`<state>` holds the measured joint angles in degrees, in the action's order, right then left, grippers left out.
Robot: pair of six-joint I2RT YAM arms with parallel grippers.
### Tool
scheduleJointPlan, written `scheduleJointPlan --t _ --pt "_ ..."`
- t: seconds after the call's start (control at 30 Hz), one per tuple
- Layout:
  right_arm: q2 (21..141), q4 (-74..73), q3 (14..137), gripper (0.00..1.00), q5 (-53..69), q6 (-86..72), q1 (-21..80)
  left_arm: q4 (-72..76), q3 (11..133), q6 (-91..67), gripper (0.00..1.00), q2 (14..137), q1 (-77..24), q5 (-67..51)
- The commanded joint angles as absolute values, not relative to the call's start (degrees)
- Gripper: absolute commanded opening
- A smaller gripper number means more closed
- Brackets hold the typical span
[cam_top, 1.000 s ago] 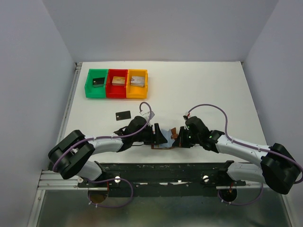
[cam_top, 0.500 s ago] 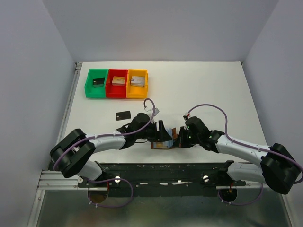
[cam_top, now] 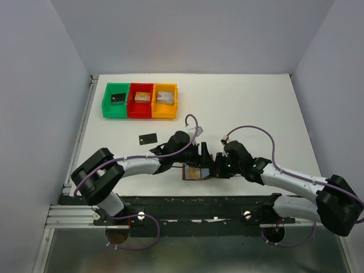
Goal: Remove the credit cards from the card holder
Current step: Remove the credit card from the card holder.
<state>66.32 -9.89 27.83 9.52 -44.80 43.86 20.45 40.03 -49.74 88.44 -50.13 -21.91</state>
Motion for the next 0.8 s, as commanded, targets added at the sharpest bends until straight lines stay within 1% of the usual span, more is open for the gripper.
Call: scheduleJointPlan --t 0.0,0.07,0.17,0.3,0.37,0.5,0.77 --pt "63.4 -9.6 26.0 0.29 8.3 -43.6 43.8 20.3 42.1 -48.5 0.73 90.9 -51.3 -24.3" --pt "62.4 -9.0 25.6 0.38 8.6 -43.6 43.9 20.5 42.3 -48.6 0.73 91.2 -51.3 -24.3" --pt "61.5 -8.7 25.2 0.46 9.0 -43.4 43.9 20.4 42.8 -48.6 0.73 91.7 -51.3 -24.6" --pt "60.9 -8.0 25.1 0.55 9.2 -43.7 43.9 19.6 43.9 -48.3 0.73 92.2 -51.3 -24.5" --pt "60.1 -7.8 24.8 0.61 9.1 -43.8 43.9 19.2 44.0 -48.2 0.73 92.0 -51.3 -24.0" --pt "58.0 -7.9 23.9 0.66 8.5 -44.2 43.9 18.4 43.9 -48.0 0.73 91.3 -51.3 -22.3" --pt "53.5 -2.6 19.2 0.69 10.6 -46.1 43.8 19.9 42.6 -48.8 0.73 89.8 -51.3 -21.6"
